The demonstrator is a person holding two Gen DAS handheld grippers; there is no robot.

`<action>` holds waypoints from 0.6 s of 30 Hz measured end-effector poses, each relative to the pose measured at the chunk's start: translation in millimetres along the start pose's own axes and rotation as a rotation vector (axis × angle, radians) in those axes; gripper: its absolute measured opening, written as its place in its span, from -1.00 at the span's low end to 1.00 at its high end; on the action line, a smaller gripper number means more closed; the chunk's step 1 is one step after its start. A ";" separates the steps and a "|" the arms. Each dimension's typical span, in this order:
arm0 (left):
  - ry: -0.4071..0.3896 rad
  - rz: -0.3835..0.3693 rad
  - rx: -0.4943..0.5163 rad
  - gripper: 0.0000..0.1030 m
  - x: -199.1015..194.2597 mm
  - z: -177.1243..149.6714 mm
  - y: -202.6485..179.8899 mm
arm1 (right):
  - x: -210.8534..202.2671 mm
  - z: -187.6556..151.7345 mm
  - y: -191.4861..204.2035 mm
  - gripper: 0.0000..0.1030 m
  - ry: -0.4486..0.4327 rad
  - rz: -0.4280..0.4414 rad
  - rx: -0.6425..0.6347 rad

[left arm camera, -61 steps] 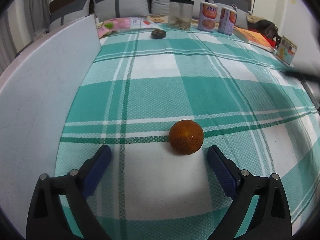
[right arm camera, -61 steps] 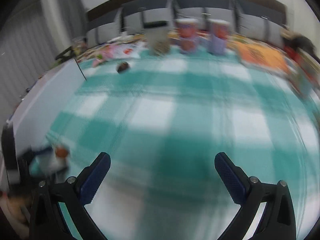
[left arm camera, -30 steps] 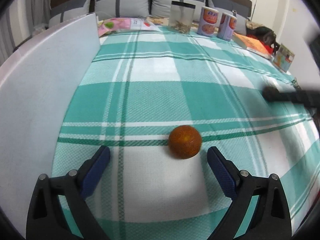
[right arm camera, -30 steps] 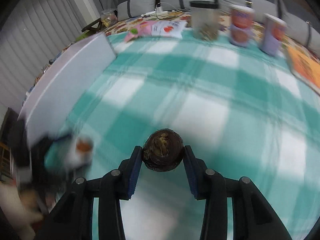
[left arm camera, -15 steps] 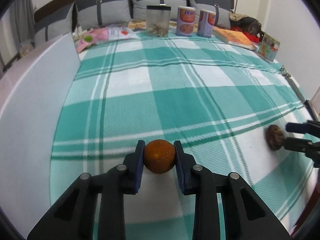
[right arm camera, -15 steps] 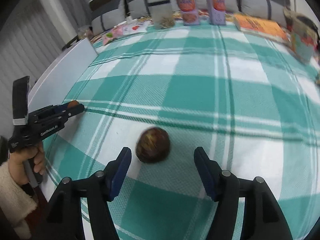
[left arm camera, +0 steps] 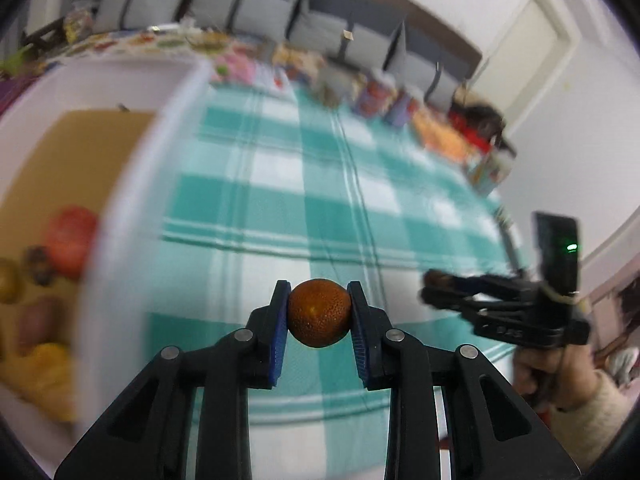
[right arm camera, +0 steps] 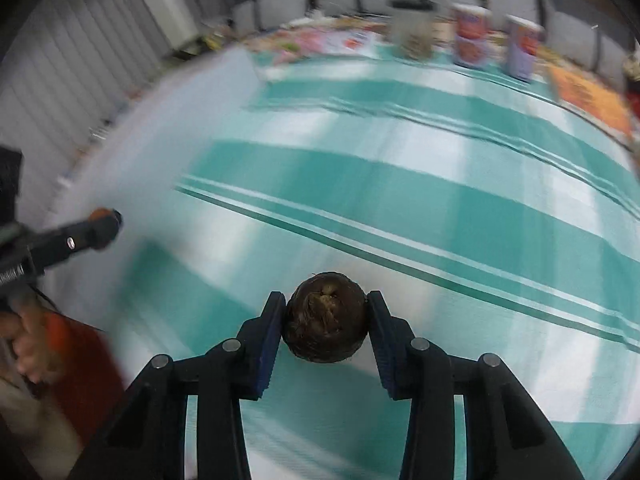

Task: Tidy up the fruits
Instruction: 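Carry the orange and brown fruits into the white box and open both tools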

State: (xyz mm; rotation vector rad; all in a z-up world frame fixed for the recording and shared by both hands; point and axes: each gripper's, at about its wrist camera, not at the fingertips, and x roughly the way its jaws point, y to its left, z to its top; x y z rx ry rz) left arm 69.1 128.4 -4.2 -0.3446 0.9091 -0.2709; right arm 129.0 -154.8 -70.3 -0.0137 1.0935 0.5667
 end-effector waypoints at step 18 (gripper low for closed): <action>0.035 0.498 -0.231 -0.43 -65.0 -25.0 186.1 | 90.5 83.8 316.1 -0.19 0.225 0.184 -0.472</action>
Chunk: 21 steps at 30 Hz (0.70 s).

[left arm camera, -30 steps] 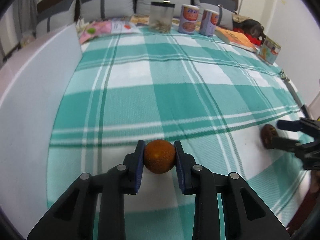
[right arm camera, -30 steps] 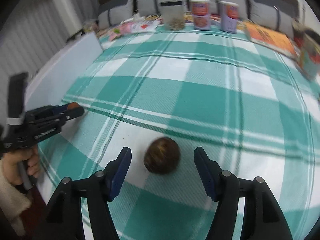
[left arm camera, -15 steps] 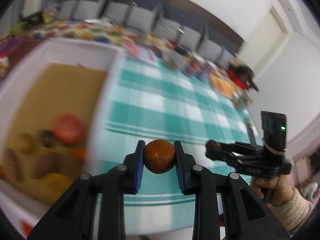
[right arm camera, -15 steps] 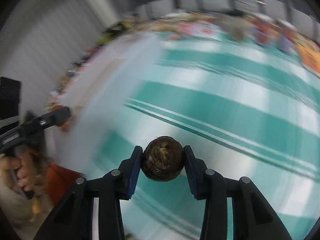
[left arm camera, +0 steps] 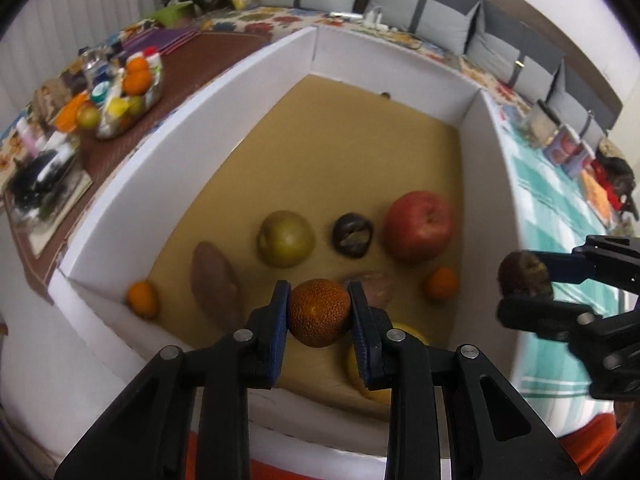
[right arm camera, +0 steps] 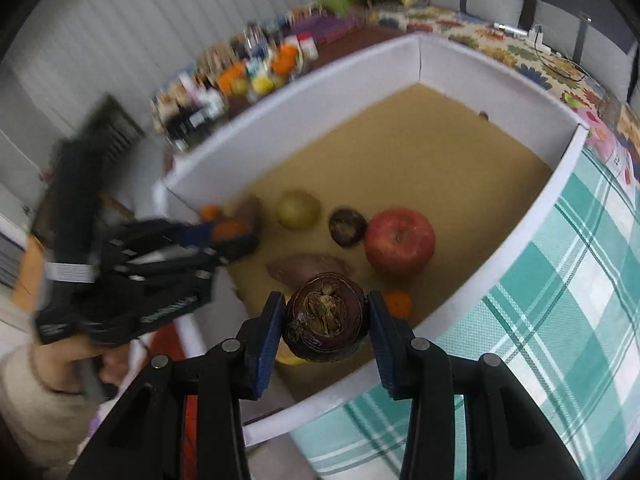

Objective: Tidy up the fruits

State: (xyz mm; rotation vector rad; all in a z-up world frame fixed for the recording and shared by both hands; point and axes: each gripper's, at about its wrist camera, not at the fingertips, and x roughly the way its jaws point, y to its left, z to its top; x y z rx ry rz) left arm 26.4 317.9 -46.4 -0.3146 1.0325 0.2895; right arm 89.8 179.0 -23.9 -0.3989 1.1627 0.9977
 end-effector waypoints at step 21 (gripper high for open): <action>-0.251 0.214 0.127 0.79 -71.7 -0.6 -26.0 | -41.0 -13.6 3.1 0.92 -0.119 -0.162 0.056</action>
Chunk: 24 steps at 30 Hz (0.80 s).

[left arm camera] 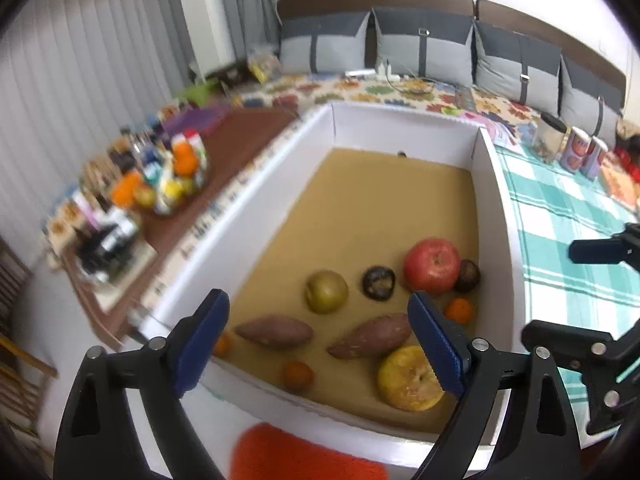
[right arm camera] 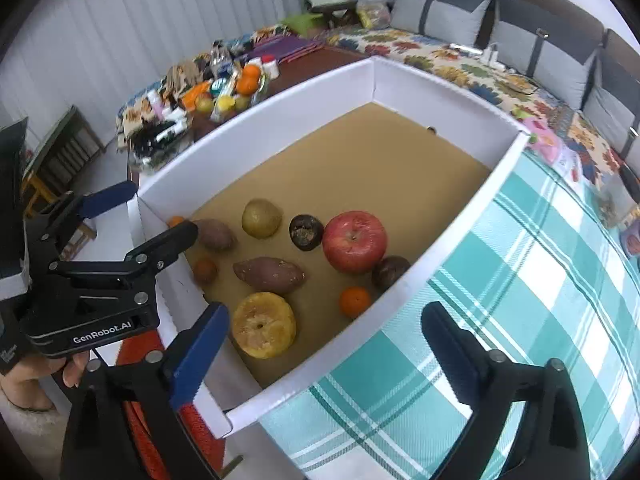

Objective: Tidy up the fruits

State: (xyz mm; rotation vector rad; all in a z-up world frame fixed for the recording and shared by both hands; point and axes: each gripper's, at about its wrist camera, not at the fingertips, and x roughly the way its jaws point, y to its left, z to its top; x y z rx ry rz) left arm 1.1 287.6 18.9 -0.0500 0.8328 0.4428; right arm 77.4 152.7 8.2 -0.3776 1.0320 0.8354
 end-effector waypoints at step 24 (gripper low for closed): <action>-0.035 0.123 -0.080 0.81 -59.7 10.7 4.8 | -85.6 -2.5 25.6 0.99 -0.110 -0.060 0.024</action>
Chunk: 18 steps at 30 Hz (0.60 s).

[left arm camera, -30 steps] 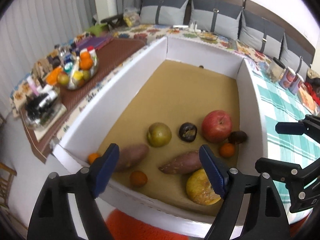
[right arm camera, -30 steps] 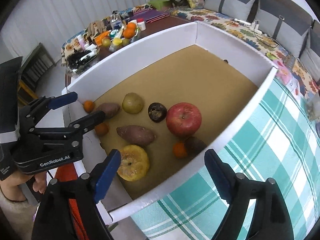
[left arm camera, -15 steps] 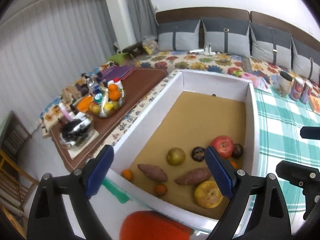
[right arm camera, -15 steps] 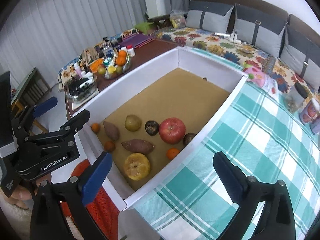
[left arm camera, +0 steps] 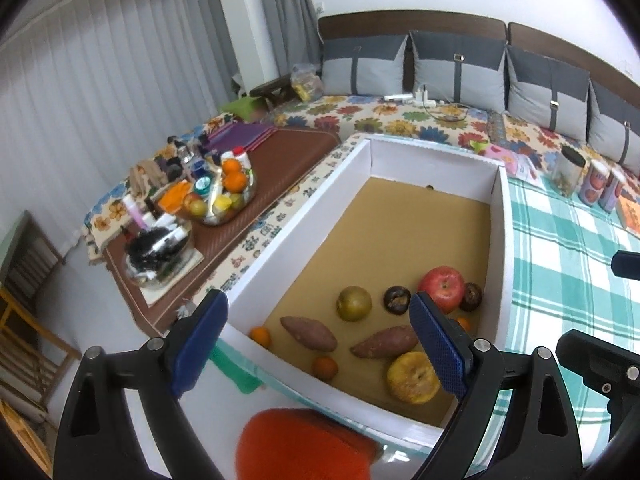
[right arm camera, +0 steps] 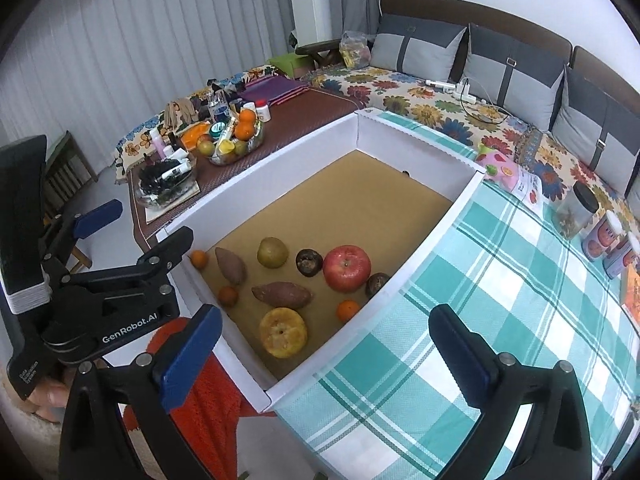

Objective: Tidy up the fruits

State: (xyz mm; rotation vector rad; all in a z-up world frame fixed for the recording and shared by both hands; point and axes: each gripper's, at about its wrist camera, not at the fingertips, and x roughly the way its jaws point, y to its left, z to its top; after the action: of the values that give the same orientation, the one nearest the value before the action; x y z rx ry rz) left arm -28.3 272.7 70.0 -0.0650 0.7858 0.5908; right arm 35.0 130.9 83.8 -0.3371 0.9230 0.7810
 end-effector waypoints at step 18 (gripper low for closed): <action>0.054 -0.046 -0.076 0.81 5.7 2.8 25.8 | 15.9 9.3 20.0 0.99 0.055 -0.003 -0.001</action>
State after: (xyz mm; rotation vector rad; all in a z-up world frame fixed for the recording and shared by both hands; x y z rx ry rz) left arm -36.9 297.8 72.2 -0.1693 0.8120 0.5775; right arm 31.7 157.1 77.4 -0.3626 0.9739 0.7727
